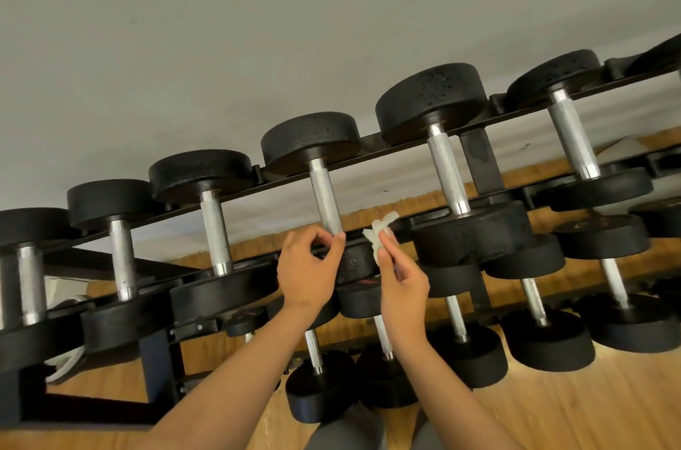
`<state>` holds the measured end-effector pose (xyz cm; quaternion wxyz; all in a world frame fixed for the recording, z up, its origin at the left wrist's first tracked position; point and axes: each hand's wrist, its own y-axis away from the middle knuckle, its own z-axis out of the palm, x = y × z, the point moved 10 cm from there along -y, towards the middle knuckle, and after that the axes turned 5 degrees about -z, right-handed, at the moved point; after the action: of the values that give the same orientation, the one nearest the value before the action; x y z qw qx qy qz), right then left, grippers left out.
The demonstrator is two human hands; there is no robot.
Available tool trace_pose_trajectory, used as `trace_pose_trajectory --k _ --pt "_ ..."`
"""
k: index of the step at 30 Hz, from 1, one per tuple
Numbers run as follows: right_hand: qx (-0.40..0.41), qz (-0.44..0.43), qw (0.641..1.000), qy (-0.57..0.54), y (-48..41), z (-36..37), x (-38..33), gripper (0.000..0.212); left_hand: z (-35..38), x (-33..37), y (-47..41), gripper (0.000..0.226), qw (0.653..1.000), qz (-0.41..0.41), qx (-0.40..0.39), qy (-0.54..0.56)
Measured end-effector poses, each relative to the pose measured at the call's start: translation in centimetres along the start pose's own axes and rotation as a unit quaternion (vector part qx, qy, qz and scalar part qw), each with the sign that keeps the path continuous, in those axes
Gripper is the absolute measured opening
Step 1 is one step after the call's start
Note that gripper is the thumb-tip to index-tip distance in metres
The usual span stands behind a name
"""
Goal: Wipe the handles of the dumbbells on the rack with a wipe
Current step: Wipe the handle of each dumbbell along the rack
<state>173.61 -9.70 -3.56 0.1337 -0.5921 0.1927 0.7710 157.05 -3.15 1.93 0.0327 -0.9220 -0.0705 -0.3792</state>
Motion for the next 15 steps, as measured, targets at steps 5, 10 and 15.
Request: trace_pose_trajectory --k 5,10,15 --pt "-0.050 -0.062 0.996 0.049 2.4 1.2 -1.3 0.033 -0.3 0.1 0.1 0.019 1.000 -0.002 0.009 0.025" --pt "-0.083 -0.120 0.980 0.133 1.3 2.6 -2.4 0.035 -0.5 -0.2 0.1 0.012 0.999 -0.006 0.009 0.051" --pt "-0.079 -0.155 0.972 0.160 3.4 3.0 -2.4 0.038 -0.5 -0.7 0.2 0.017 0.994 -0.030 -0.008 0.102"
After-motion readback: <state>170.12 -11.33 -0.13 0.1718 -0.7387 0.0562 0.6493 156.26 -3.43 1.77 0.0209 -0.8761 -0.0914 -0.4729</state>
